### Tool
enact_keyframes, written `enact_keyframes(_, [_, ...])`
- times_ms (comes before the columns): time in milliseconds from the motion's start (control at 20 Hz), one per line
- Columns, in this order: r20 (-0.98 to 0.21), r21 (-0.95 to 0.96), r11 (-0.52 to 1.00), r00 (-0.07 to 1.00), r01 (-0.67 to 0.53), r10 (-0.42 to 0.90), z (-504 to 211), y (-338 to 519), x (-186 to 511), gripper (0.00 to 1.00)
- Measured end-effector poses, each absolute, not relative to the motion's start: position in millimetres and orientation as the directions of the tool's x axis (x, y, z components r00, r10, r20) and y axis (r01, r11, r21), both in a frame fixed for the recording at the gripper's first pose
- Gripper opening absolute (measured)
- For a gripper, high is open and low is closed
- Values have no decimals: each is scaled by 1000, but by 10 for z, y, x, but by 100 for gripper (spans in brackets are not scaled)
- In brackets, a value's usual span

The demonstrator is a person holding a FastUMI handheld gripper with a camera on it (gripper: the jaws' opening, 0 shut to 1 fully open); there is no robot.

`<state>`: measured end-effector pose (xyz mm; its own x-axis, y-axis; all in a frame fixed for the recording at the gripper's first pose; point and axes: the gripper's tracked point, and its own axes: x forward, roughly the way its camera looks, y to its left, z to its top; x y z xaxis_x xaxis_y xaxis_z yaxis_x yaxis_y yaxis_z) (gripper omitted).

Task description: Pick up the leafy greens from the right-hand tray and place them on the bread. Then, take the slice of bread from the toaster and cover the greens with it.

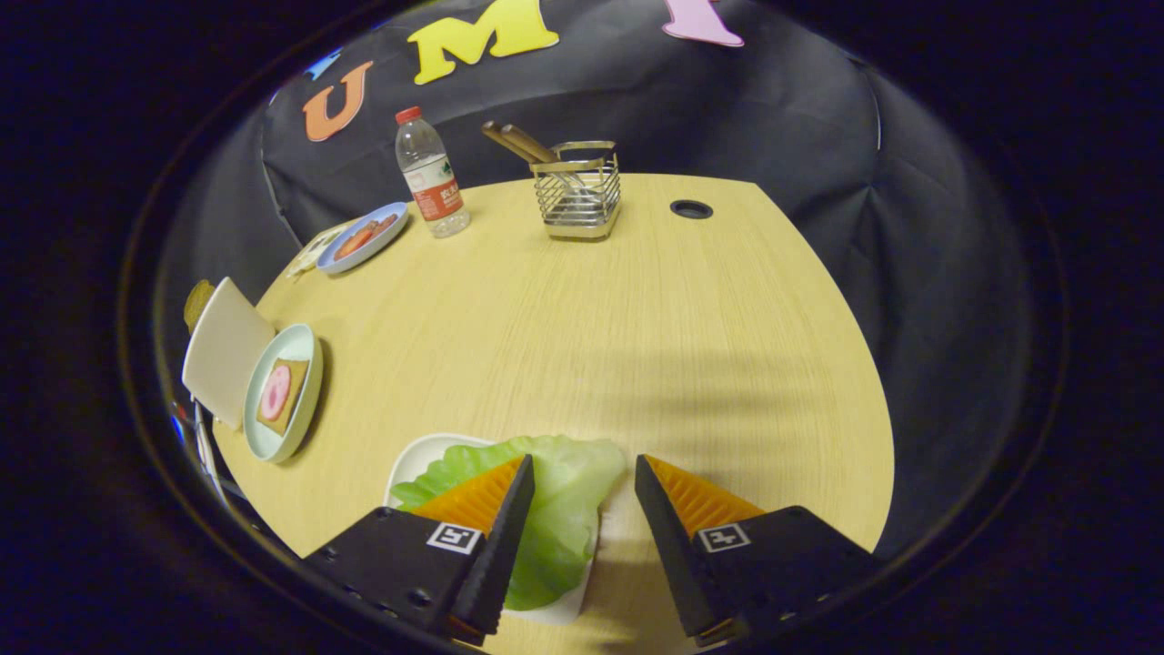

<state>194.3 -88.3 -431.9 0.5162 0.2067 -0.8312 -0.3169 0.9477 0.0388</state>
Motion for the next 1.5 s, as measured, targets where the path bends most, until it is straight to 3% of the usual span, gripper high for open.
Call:
enact_keyframes(200, [-824,-7,948,538,-320,175,-4252,-885,1971,40])
enact_keyframes(400, [-815,-63,948,565,-311,131,-4221,-854,1984,36])
enact_keyframes(450, [-809,-74,952,576,-297,117,-4214,-858,2005,22])
enact_keyframes(600, [-813,-99,960,577,-260,72,-4193,-843,1968,6])
enact_keyframes(700, [-807,-110,962,588,-250,60,-4114,-809,1931,6])
enact_keyframes(750, [-804,-103,966,591,-237,59,-4075,-789,1909,1])
enact_keyframes(1100, [-770,-37,988,634,-149,67,-3564,-542,1559,0])
enact_keyframes(1500, [-705,-12,985,700,-174,115,-2843,148,1219,1])
